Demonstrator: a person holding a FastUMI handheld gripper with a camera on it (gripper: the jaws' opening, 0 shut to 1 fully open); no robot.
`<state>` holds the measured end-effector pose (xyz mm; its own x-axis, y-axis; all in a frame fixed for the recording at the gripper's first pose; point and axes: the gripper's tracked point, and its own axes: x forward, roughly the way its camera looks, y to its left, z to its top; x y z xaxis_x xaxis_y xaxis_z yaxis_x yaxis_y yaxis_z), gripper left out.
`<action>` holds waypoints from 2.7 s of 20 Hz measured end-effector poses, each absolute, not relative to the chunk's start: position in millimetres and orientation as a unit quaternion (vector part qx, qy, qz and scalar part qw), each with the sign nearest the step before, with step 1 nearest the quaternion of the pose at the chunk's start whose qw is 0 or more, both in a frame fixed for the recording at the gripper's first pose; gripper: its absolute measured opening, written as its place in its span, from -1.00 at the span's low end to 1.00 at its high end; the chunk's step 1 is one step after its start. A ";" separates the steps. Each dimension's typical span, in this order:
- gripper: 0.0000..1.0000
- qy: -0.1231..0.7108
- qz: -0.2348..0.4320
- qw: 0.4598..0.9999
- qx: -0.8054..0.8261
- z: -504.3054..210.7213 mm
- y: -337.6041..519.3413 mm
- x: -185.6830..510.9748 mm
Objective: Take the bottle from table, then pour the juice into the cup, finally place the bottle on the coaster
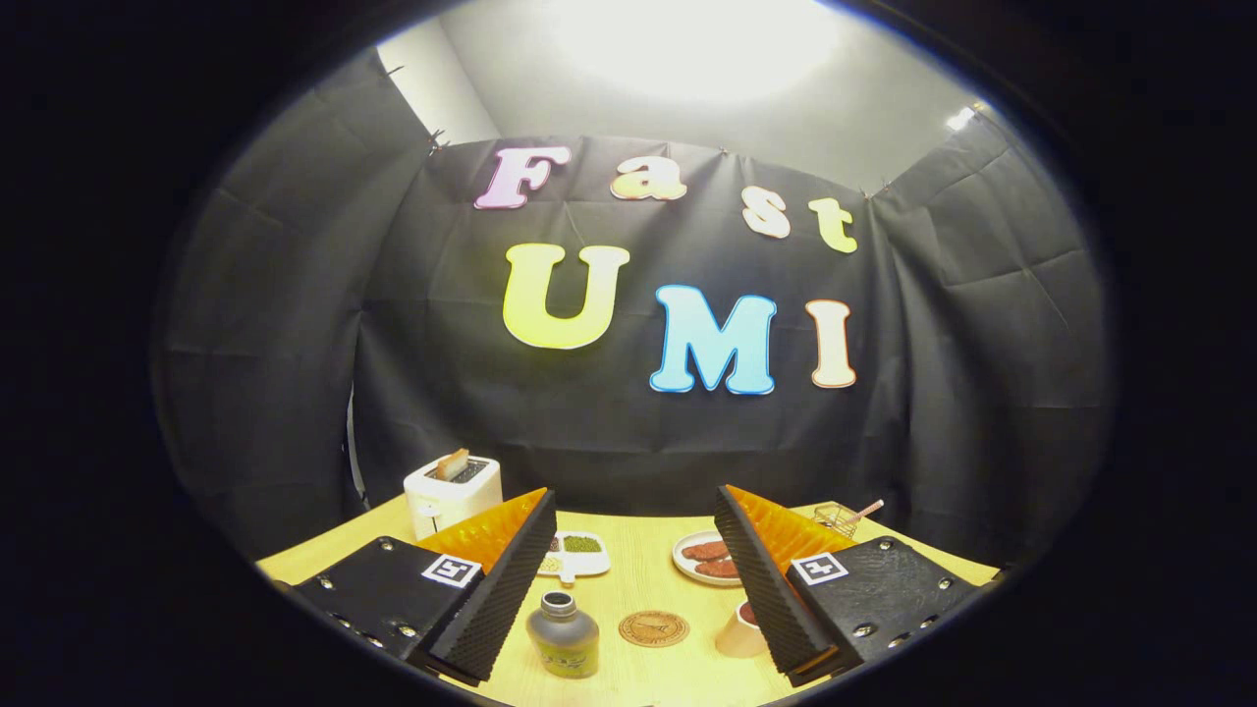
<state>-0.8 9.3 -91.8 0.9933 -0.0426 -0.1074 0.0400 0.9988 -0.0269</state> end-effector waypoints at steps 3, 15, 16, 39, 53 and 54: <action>0.99 0.062 -0.007 0.998 -0.020 -117.8 25.4 0.2; 0.99 0.080 0.029 0.996 0.041 -222.1 58.2 7.5; 0.99 0.083 0.031 0.995 0.039 -229.6 60.0 8.5; 0.57 0.076 -0.003 0.994 0.072 -260.3 43.4 19.8; 0.57 0.039 0.010 0.939 0.342 -236.2 -1.0 34.0; 0.56 0.040 0.011 0.934 0.356 -236.0 -2.2 35.0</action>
